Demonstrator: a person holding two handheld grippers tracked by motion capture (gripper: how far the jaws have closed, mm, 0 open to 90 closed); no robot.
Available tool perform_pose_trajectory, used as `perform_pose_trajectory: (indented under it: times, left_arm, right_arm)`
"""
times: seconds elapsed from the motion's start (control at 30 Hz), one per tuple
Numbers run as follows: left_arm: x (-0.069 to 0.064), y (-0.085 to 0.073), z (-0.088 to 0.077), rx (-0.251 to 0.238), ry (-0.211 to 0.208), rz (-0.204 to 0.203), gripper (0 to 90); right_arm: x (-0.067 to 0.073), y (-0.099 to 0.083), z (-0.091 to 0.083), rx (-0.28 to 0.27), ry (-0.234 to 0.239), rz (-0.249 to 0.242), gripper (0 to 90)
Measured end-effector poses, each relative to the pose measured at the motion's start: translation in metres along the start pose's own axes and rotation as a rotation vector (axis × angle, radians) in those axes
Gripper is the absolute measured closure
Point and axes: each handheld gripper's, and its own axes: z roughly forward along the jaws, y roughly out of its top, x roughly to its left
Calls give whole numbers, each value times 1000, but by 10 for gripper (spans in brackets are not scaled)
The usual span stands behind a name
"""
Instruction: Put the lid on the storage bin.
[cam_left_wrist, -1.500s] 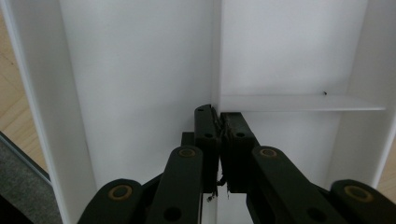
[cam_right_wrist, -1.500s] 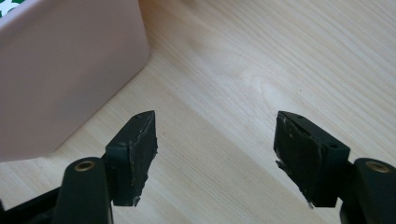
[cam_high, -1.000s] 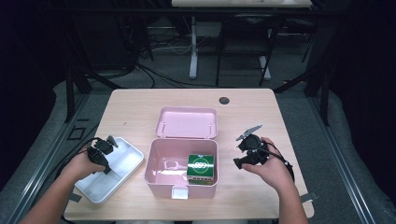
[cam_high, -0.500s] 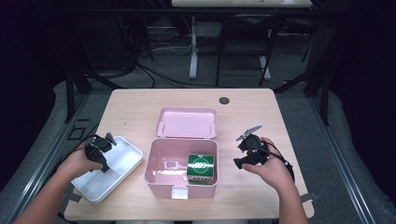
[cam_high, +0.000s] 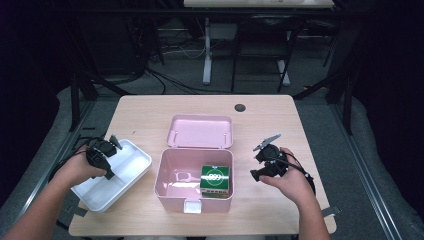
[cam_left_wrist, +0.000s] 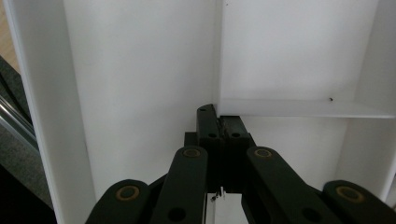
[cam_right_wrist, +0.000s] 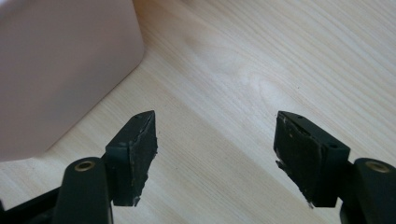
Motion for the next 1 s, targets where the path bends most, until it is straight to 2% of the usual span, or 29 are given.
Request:
perform_pose_trajectory:
  times: [0.07, 0.2, 0.57, 0.6, 0.63, 0.7, 1.0]
  left_arm:
    - [-1, 0, -6, -3, 2, 3, 889]
    - [-3, 1, -18, -10, 9, 14, 889]
    - [-11, 10, -44, -35, 18, 48, 889]
    - [-12, 11, -46, -40, 18, 53, 889]
    - [-12, 11, -49, -48, 19, 57, 889]
    - [-14, 13, -54, -61, 25, 53, 889]
    - [-27, 19, -76, -47, 35, 109, 889]
  right_arm:
    - [0, 0, 0, 0, 14, 6, 301]
    - [0, 0, -1, 0, -1, 4, 301]
    - [0, -1, 1, 15, 8, 5, 300]
    - [-1, -1, 1, 3, 4, 6, 301]
    - [-1, -1, 0, 19, 6, 5, 301]
    - [-2, -2, 1, 3, 3, 8, 301]
    - [-2, -2, 2, 3, 6, 8, 300]
